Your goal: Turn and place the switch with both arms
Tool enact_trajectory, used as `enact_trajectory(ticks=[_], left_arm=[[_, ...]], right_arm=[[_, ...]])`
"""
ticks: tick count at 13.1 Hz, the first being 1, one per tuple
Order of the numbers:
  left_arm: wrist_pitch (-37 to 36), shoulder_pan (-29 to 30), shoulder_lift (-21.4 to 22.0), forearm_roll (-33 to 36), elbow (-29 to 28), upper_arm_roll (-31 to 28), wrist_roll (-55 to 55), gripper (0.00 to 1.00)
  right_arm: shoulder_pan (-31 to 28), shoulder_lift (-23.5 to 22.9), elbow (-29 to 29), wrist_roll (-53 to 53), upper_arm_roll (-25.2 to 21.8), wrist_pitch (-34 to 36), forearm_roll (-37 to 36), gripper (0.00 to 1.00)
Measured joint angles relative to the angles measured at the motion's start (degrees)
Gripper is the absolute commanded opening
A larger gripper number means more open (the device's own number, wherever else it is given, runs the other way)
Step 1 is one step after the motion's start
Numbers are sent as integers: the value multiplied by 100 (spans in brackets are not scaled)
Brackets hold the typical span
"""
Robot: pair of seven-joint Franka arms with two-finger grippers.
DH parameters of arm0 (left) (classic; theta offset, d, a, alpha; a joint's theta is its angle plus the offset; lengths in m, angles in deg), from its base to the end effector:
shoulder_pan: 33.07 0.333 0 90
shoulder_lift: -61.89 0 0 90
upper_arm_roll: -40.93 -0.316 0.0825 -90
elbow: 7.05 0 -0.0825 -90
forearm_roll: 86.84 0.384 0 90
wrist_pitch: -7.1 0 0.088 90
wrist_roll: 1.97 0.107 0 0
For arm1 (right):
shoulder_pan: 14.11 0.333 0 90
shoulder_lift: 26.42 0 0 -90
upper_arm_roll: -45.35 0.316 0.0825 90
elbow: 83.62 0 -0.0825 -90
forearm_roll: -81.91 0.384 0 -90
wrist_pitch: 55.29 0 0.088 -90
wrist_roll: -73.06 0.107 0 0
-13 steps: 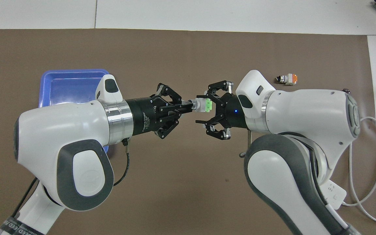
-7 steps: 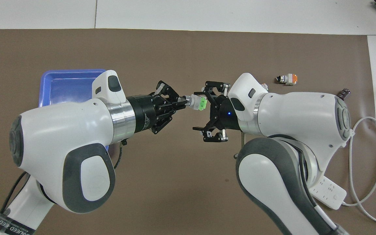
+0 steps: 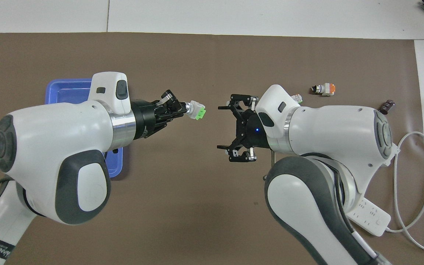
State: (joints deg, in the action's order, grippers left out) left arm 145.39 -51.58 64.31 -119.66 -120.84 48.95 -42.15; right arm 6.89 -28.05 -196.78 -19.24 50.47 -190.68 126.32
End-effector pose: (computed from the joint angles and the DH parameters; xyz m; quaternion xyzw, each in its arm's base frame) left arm 0.5207 -0.2645 0.5341 0.9079 0.2706 0.0608 0.3143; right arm 0.5316 0.2699 0.4945 -0.6529 -0.6709 -0.3080 0.1698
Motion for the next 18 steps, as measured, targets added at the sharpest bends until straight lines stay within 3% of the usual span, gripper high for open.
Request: enact_trajectory(ticks=[3,7,11,15,16,17,18], left_arm=[[-457,718,1,216,-22,-27,1097,0],[-790,1948,5,719,-202,-58,2856,0],[-830,2787,2,1290,-624,-67,4266,0],[-820,3040,-2,1852,-1076,-60,4995,0],[-820,3095,-1,1864,-1129,-58,5168,31],[-820,3131,-1,1870,-1167,-59,5296,87],[-818,3149,-1,1874,-1179,-56,5362,98]], right_arm=[[-165,0,0,61,-47,-13,-134,100],[-576,13,179,673,-60,-85,-898,100],[-1093,17,410,1917,-68,-75,-1116,100],[-1428,-45,963,3950,-88,-74,-2312,100],[-1444,-74,1093,4647,-88,-70,-2695,100],[-1443,-101,1196,5396,-80,-59,-3139,100],[-1442,-121,1251,6042,-68,-42,-3483,100]])
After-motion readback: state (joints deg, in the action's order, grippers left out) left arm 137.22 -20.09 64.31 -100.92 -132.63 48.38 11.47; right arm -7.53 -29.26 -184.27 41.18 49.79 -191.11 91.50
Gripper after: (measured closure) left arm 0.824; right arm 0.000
